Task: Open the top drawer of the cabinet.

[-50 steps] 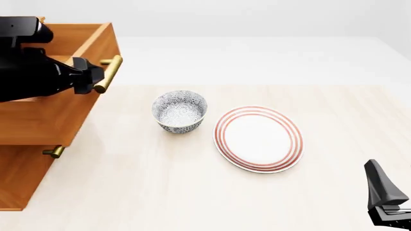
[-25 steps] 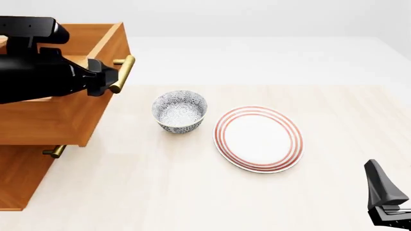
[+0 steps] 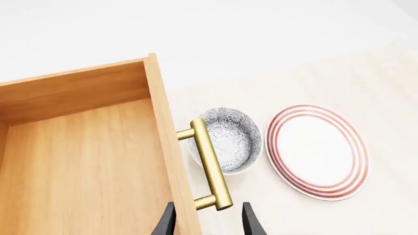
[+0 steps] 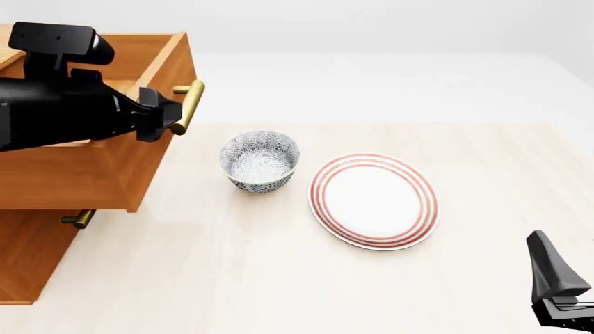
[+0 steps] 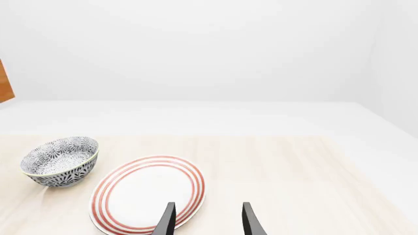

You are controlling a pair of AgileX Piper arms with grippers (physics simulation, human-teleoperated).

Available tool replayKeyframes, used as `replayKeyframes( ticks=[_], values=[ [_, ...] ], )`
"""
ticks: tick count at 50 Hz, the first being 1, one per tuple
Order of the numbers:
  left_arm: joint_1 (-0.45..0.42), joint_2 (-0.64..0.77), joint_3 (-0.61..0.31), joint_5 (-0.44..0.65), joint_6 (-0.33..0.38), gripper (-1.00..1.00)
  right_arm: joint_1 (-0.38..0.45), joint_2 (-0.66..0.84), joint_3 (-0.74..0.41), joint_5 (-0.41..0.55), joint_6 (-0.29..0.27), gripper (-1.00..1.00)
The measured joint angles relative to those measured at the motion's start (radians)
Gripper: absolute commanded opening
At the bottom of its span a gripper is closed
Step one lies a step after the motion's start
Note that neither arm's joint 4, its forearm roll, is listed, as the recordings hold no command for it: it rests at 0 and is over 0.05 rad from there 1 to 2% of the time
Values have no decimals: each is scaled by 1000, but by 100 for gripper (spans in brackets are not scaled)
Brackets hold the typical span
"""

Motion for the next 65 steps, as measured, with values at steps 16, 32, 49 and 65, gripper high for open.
replayKeyframes(
  ticks=[16, 32, 49, 65],
  values=[
    [-8, -4, -3, 17, 1, 100, 0, 0, 0, 0, 0, 100],
    [-15, -44, 9, 77, 71, 100, 0, 0, 0, 0, 0, 100],
    [-2, -99, -18, 152, 140, 100, 0, 0, 0, 0, 0, 100],
    [20, -133, -67, 212, 183, 100, 0, 0, 0, 0, 0, 100]
  ],
)
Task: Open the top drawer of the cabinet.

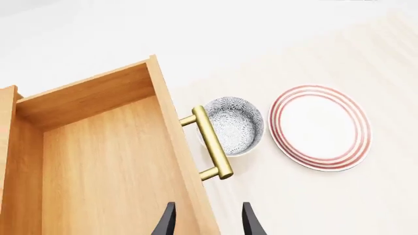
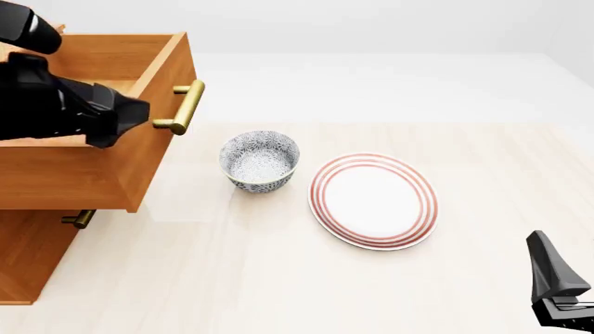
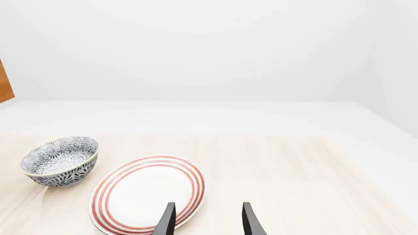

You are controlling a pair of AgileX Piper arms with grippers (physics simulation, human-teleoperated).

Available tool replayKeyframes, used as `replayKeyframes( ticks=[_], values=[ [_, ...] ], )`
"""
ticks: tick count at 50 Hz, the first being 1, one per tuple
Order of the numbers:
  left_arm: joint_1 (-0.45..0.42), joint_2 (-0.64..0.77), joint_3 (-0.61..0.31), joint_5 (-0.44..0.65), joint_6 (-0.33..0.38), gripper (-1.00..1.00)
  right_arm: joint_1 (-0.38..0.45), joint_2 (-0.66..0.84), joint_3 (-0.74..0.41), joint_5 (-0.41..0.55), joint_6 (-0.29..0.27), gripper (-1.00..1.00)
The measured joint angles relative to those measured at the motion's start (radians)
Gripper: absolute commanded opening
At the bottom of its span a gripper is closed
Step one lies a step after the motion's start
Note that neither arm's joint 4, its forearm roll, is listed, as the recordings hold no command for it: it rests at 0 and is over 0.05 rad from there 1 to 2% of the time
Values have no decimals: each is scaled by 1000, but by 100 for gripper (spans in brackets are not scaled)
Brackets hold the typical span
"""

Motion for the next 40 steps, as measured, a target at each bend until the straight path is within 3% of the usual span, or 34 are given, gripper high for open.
replayKeyframes(
  ticks=[40],
  values=[
    [31, -150, -100, 97, 106, 100, 0, 0, 0, 0, 0, 100]
  ],
)
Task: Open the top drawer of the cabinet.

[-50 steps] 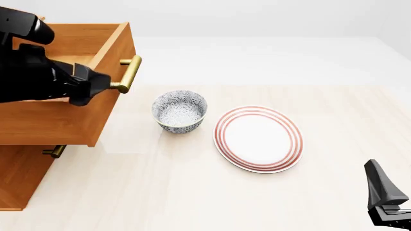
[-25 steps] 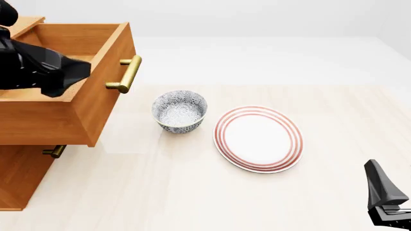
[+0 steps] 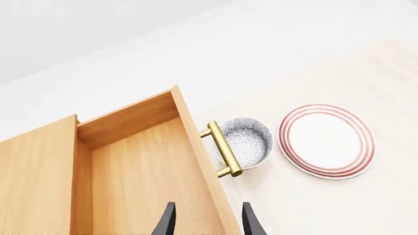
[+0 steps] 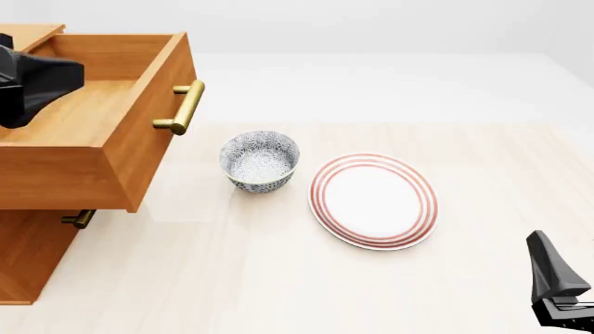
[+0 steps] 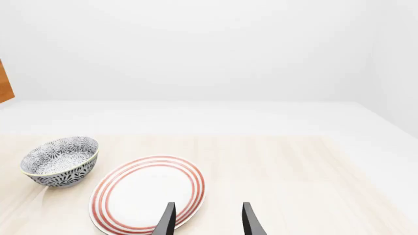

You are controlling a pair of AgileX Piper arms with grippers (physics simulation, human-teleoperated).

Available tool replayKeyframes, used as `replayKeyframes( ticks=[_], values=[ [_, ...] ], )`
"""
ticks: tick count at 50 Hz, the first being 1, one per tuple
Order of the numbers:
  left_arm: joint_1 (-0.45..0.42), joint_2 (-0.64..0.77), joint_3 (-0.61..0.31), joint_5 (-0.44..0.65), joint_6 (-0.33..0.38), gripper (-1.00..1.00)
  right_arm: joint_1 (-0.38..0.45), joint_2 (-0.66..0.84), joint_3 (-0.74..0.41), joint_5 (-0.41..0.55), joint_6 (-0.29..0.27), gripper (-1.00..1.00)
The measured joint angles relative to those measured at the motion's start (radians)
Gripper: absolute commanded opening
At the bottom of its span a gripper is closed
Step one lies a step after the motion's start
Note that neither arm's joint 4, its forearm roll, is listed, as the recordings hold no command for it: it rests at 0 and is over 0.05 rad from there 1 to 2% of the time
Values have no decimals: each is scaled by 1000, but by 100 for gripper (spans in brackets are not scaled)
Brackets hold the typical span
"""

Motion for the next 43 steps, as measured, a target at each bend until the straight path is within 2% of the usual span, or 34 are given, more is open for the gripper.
replayKeyframes(
  ticks=[30, 43],
  values=[
    [31, -129, -95, 87, 55, 100, 0, 0, 0, 0, 0, 100],
    [37, -163, -102, 97, 62, 100, 0, 0, 0, 0, 0, 100]
  ],
)
